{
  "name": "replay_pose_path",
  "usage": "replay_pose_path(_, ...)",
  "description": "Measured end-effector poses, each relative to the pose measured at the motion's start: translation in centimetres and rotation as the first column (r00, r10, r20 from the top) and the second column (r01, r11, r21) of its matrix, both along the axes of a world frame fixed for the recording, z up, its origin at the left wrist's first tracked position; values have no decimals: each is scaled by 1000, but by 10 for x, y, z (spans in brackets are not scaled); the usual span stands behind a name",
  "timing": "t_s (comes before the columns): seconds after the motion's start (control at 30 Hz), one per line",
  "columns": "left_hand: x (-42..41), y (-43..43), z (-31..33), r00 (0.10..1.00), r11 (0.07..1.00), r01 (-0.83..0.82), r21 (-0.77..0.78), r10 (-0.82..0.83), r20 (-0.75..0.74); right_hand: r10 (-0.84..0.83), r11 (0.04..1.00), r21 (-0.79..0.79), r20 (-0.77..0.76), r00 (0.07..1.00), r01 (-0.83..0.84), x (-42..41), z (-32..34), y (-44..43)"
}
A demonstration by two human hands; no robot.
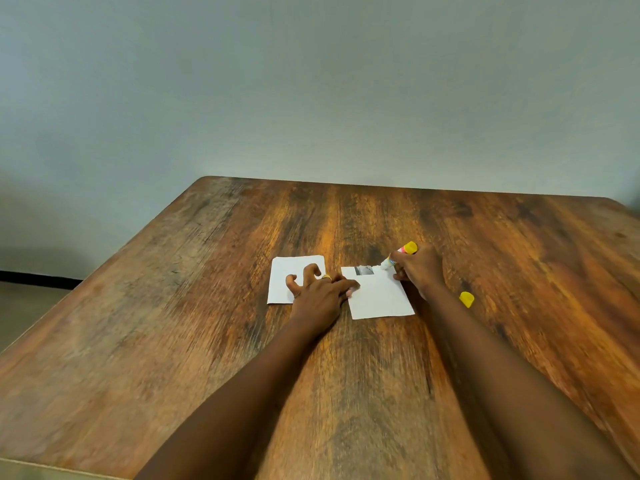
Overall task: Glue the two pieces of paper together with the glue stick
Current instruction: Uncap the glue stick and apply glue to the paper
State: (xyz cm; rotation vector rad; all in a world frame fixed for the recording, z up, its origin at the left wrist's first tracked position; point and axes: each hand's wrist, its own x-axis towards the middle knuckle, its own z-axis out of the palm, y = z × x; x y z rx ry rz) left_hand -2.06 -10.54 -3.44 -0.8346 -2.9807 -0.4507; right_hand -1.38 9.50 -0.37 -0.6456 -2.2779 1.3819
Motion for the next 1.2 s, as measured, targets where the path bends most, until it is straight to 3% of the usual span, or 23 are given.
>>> replay_pose_path(0.33, -1, 19, 17, 998, 998, -57, -24, 58, 2, -14, 1000, 27, 8, 1000, 14, 3, -1, 9)
replay_pose_path(0.6, -7, 35, 27, 998, 997, -46, -56, 42, -55, -92, 995, -44, -60, 994, 90, 5, -1, 7)
replay_pose_path(0.87, -11, 42, 30, 1000, 999, -12, -38, 11, -27, -79, 997, -17, -63, 995, 78, -1, -5, 8)
replay_pose_path(1.2, -13, 53, 25, 996, 968, 84, -236, -83, 11, -69, 997, 28, -46, 997, 70, -1, -8, 8)
